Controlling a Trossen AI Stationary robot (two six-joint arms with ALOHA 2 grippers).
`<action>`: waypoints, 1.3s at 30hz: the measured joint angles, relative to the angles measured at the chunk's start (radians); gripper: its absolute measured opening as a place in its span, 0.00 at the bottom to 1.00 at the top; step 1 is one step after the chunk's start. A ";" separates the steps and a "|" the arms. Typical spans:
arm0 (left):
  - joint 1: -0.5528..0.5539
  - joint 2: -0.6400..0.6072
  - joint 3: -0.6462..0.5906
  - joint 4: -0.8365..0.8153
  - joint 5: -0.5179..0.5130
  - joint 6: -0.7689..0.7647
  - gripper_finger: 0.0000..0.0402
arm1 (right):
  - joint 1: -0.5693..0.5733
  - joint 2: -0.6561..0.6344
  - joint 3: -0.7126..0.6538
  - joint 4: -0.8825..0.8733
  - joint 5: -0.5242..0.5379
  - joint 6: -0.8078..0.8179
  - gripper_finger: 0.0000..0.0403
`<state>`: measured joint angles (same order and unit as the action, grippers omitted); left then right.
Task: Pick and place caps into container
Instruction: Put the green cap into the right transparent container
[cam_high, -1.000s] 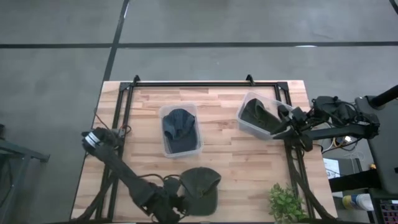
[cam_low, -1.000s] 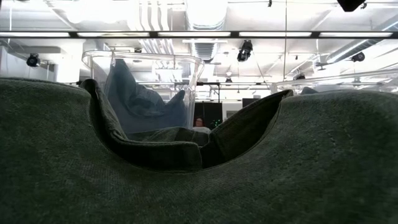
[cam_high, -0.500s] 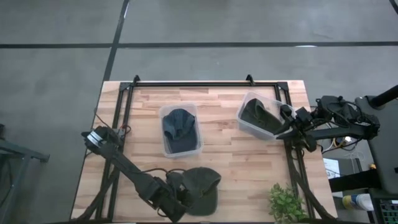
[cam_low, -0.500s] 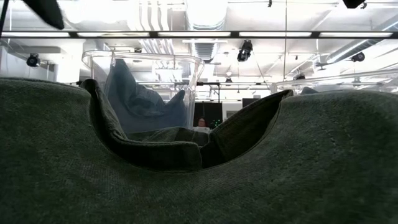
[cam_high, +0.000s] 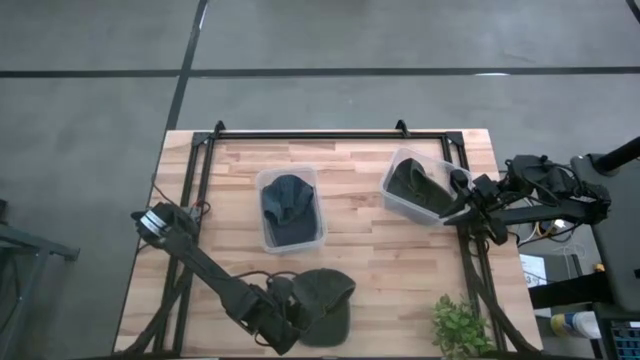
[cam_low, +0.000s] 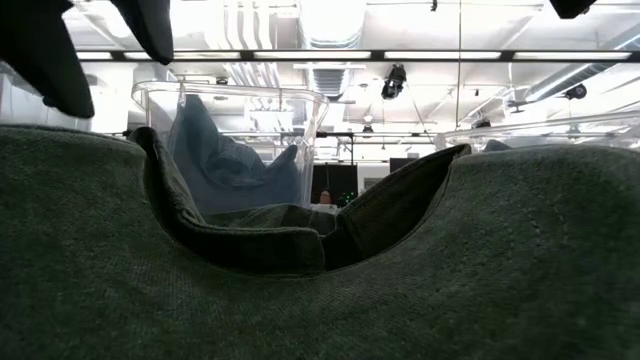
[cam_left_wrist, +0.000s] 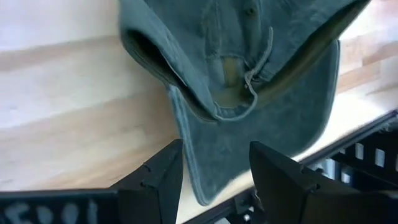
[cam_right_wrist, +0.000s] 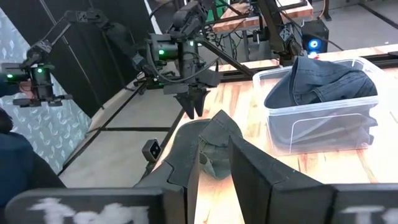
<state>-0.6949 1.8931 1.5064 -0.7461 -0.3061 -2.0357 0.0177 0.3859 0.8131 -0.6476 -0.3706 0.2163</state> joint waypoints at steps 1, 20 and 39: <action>0.000 0.000 -0.014 0.027 0.000 0.000 0.44 | 0.000 0.000 0.000 0.000 0.000 0.000 0.21; 0.007 0.000 -0.204 0.263 0.077 -0.025 0.42 | 0.000 0.000 0.000 0.002 0.003 0.000 0.17; 0.019 -0.001 -0.254 0.393 -0.028 0.011 0.02 | 0.000 0.000 0.000 0.001 0.003 0.000 0.17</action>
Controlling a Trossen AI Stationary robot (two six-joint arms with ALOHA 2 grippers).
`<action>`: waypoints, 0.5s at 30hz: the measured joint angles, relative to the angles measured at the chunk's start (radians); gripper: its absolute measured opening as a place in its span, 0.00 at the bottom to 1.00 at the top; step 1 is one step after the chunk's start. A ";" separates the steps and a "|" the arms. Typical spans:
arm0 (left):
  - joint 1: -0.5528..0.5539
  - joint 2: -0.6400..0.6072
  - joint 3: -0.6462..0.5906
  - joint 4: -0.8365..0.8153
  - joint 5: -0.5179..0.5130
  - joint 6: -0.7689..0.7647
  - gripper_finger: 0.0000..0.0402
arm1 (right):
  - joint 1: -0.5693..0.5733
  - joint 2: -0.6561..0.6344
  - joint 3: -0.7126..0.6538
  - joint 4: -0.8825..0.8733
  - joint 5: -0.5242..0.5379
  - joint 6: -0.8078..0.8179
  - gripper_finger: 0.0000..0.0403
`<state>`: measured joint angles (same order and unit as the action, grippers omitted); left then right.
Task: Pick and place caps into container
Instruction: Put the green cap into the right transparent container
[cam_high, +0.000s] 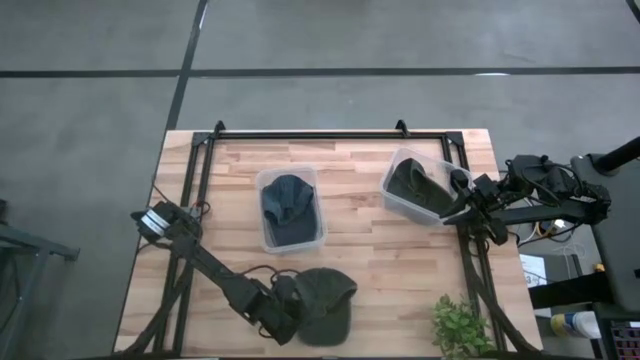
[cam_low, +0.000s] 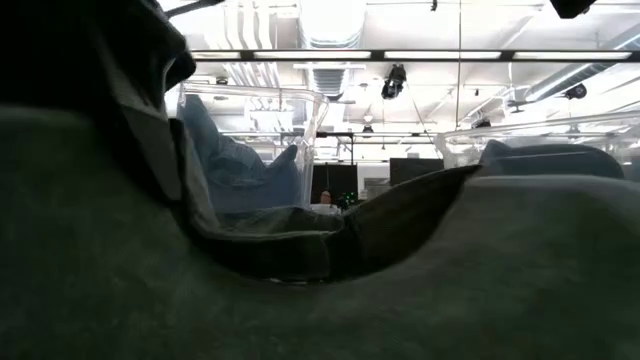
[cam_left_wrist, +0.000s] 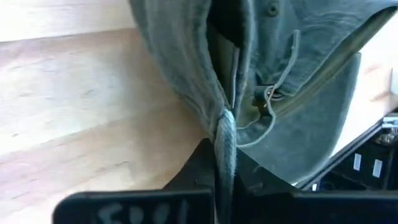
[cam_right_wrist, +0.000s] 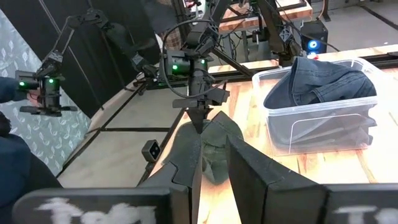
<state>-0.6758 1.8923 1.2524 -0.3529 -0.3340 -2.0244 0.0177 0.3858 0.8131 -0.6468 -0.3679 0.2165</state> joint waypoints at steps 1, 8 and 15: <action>0.000 0.000 0.011 -0.004 0.000 0.011 0.02 | 0.000 0.000 0.000 0.000 0.000 0.000 0.17; -0.003 -0.035 0.153 -0.102 -0.044 0.131 0.01 | 0.000 0.002 0.000 0.002 0.001 0.012 0.17; -0.002 -0.066 0.395 -0.296 -0.312 0.278 0.01 | 0.000 0.002 0.000 0.021 0.001 0.067 0.17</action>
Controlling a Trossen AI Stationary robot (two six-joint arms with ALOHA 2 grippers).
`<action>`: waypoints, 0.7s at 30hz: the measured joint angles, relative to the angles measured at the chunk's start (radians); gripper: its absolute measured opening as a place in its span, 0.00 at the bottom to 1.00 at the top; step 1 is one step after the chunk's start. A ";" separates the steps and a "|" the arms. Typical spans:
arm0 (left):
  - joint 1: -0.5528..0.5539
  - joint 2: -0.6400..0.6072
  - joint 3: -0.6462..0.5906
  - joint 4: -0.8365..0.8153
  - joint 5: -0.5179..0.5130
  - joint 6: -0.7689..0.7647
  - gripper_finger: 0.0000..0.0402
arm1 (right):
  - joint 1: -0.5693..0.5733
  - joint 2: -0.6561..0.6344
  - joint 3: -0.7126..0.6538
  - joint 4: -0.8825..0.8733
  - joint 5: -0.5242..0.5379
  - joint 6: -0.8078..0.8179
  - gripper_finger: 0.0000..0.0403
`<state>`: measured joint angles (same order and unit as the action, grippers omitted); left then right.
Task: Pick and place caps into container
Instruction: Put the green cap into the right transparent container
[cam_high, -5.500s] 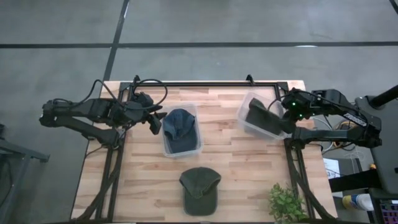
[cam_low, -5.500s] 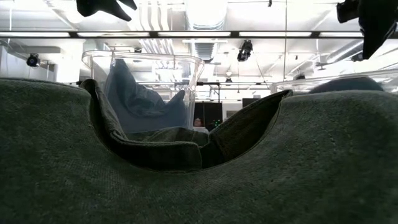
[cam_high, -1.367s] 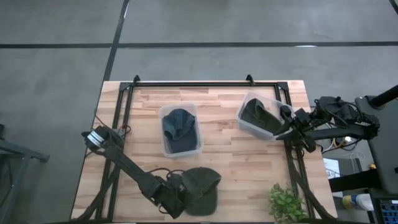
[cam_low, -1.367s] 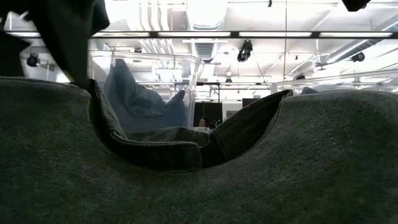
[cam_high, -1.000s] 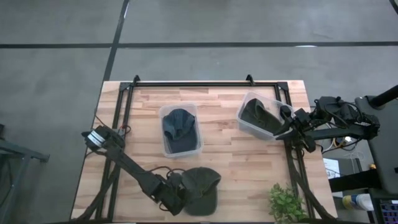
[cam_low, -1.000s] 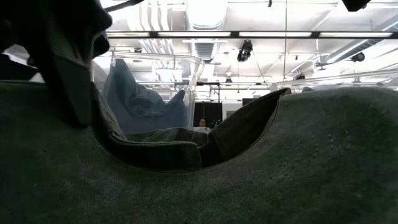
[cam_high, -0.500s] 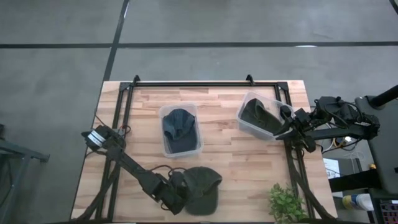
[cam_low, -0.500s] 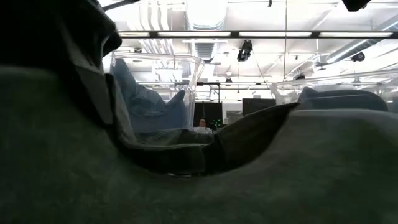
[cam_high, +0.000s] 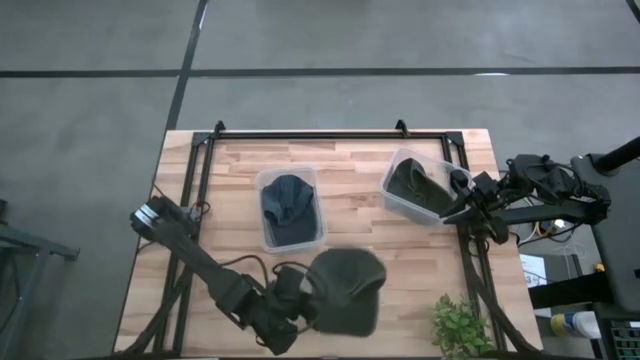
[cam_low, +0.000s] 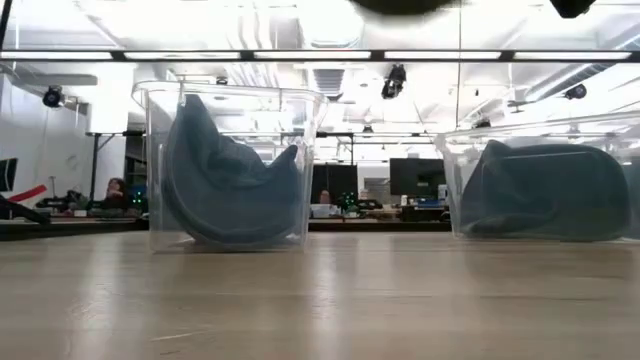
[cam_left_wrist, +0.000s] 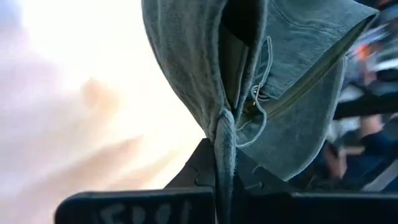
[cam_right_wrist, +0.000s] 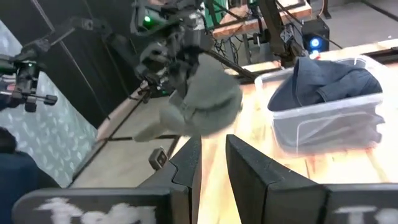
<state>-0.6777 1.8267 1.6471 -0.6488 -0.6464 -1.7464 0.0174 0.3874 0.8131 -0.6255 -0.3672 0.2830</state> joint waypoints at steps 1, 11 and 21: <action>0.002 0.000 0.031 -0.007 -0.051 0.039 0.01 | 0.000 0.000 0.000 0.010 -0.001 0.006 0.17; 0.074 0.000 0.174 0.006 -0.524 0.389 0.01 | 0.000 0.003 0.000 0.039 -0.035 0.058 0.22; 0.217 0.000 0.173 0.158 -0.516 0.688 0.01 | 0.000 0.033 0.000 0.039 -0.022 0.057 0.46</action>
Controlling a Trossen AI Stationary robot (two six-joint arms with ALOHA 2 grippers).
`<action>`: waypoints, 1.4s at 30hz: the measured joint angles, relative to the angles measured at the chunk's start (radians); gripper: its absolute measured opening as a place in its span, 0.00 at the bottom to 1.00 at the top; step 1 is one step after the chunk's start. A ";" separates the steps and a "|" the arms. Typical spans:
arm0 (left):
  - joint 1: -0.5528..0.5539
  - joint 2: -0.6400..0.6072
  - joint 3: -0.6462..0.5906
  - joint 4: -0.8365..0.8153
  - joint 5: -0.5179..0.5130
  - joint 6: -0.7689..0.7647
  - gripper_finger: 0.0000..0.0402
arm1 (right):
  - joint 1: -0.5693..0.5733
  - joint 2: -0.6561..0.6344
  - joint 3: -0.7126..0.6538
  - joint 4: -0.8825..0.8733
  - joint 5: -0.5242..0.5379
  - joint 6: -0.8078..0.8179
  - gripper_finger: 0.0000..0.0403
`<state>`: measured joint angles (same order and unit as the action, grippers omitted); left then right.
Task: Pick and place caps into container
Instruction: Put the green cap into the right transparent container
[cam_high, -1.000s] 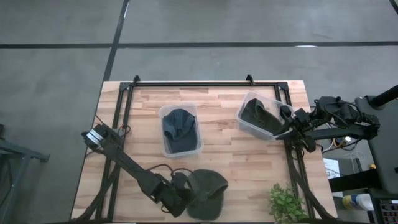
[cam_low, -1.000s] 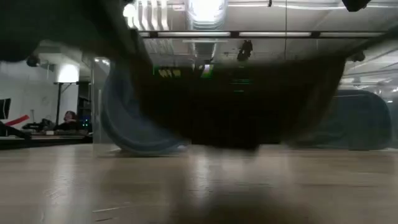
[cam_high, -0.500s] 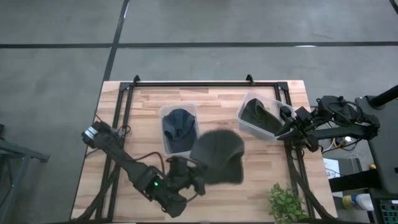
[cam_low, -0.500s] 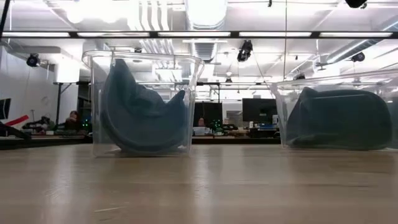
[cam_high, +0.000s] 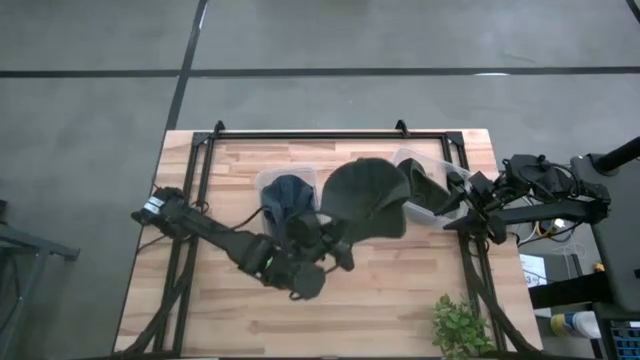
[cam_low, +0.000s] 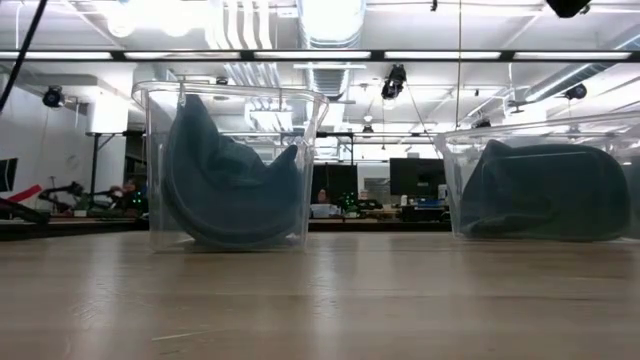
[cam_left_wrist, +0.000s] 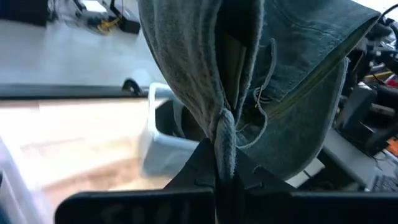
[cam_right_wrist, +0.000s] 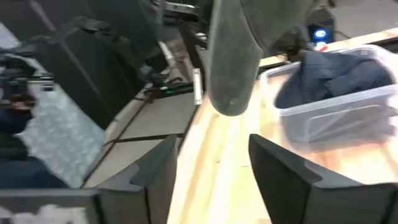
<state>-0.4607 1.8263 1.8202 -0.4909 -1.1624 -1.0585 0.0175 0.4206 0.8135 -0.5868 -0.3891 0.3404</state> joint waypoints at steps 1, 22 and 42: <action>0.012 0.000 0.000 0.022 -0.001 0.029 0.01 | 0.000 0.007 0.000 0.000 0.015 -0.003 0.49; 0.135 0.000 -0.009 0.117 -0.090 0.245 0.01 | 0.000 0.193 0.000 0.261 0.550 -0.208 0.57; 0.152 0.000 -0.009 0.117 -0.061 0.237 0.01 | -0.005 0.363 0.000 0.400 0.625 -0.216 0.42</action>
<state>-0.3088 1.8267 1.8114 -0.3740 -1.2236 -0.8219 0.0124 0.7840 0.8135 -0.1871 0.2356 0.1241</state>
